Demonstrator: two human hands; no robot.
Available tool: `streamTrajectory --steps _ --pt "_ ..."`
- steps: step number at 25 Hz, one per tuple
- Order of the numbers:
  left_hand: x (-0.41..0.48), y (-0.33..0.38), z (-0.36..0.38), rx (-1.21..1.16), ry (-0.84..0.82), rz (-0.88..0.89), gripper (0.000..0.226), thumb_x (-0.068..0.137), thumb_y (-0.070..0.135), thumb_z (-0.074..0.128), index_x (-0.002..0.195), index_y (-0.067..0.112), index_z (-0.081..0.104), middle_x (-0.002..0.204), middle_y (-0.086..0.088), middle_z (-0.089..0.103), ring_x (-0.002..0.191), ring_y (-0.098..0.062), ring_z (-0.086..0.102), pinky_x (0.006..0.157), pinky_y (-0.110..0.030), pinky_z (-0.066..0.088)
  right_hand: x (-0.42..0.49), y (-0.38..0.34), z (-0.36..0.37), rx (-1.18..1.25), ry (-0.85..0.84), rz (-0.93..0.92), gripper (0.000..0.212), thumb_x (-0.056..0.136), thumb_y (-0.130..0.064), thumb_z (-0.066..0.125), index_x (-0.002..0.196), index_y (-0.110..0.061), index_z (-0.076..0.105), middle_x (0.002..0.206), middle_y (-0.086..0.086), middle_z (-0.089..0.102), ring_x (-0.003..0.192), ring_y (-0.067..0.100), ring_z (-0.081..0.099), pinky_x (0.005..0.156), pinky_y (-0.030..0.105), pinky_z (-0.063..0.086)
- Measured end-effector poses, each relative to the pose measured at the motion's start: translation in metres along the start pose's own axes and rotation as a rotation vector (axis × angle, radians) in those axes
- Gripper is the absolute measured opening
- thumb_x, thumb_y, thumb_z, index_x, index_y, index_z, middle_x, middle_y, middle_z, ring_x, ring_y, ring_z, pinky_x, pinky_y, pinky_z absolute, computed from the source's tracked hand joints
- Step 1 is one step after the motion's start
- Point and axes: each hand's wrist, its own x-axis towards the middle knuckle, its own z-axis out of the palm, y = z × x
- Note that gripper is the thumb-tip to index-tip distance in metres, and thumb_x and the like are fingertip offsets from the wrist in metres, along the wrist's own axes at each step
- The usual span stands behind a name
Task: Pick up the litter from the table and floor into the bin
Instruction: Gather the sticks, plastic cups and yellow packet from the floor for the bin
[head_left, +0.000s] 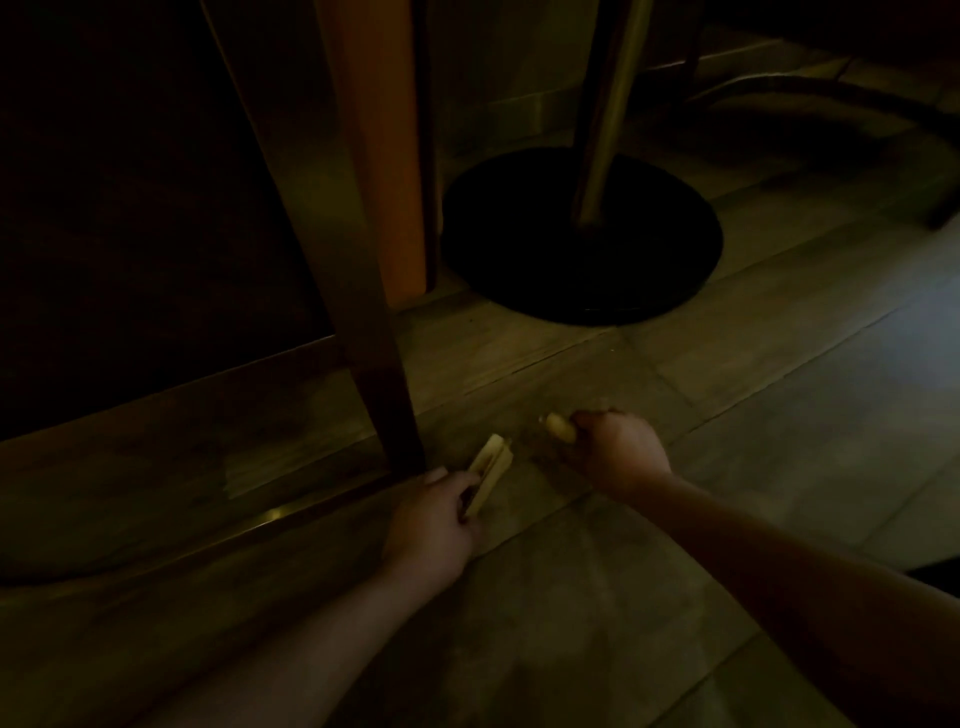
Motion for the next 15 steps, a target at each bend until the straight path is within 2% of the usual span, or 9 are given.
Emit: streamTrajectory --steps 3,5,7,9,11,13,15 --pt "0.009 0.039 0.01 -0.216 -0.043 -0.021 0.07 0.079 0.014 0.076 0.137 0.037 0.044 0.124 0.006 0.051 0.105 -0.012 0.054 0.075 -0.024 0.05 -0.032 0.016 -0.026 0.472 -0.036 0.196 0.011 0.086 -0.032 0.069 0.095 -0.029 0.064 0.085 -0.004 0.069 0.078 0.013 0.067 0.061 0.025 0.051" --pt "0.014 0.07 0.022 -0.313 -0.084 -0.042 0.084 0.076 0.004 0.076 0.144 0.033 0.037 0.134 0.0 0.05 0.117 -0.018 0.053 0.085 -0.032 0.053 -0.059 0.029 -0.041 0.695 -0.033 0.323 0.008 0.084 -0.032 0.072 0.091 -0.029 0.067 0.088 0.0 0.073 0.075 0.014 0.07 0.057 0.025 0.055" --pt "0.011 0.098 0.031 -0.357 -0.151 -0.032 0.089 0.076 -0.002 0.075 0.148 0.029 0.034 0.142 -0.003 0.049 0.126 -0.022 0.051 0.097 -0.041 0.052 -0.088 0.042 -0.053 0.78 -0.012 0.455 0.013 0.083 -0.035 0.073 0.094 -0.029 0.068 0.09 0.001 0.074 0.076 0.014 0.072 0.055 0.023 0.057" --pt "0.011 0.123 0.037 -0.308 -0.238 0.013 0.085 0.076 -0.001 0.075 0.147 0.026 0.036 0.142 -0.004 0.051 0.127 -0.024 0.052 0.101 -0.043 0.05 -0.121 0.053 -0.062 0.832 0.027 0.606 0.021 0.082 -0.036 0.074 0.1 -0.027 0.068 0.092 -0.001 0.075 0.075 0.008 0.072 0.049 0.017 0.052" --pt "0.012 0.144 0.033 -0.214 -0.315 0.104 0.073 0.078 0.005 0.074 0.142 0.024 0.043 0.131 -0.002 0.059 0.119 -0.025 0.058 0.098 -0.042 0.051 -0.154 0.056 -0.067 0.893 0.08 0.731 0.026 0.081 -0.032 0.075 0.105 -0.026 0.067 0.095 0.001 0.076 0.076 0.01 0.073 0.043 0.015 0.048" --pt "0.006 0.161 0.032 -0.094 -0.394 0.201 0.063 0.079 0.009 0.073 0.135 0.027 0.049 0.115 0.002 0.063 0.103 -0.021 0.061 0.085 -0.038 0.055 -0.186 0.051 -0.071 0.929 0.154 0.818 0.028 0.081 -0.027 0.076 0.106 -0.022 0.067 0.096 0.007 0.077 0.08 0.017 0.074 0.044 0.021 0.052" --pt "-0.01 0.174 0.042 -0.083 -0.451 0.239 0.069 0.079 0.01 0.073 0.14 0.025 0.045 0.129 -0.004 0.06 0.111 -0.025 0.059 0.085 -0.036 0.052 -0.22 0.041 -0.074 0.924 0.214 0.883 0.028 0.08 -0.028 0.077 0.105 -0.021 0.067 0.095 0.007 0.077 0.083 0.02 0.075 0.052 0.026 0.057"
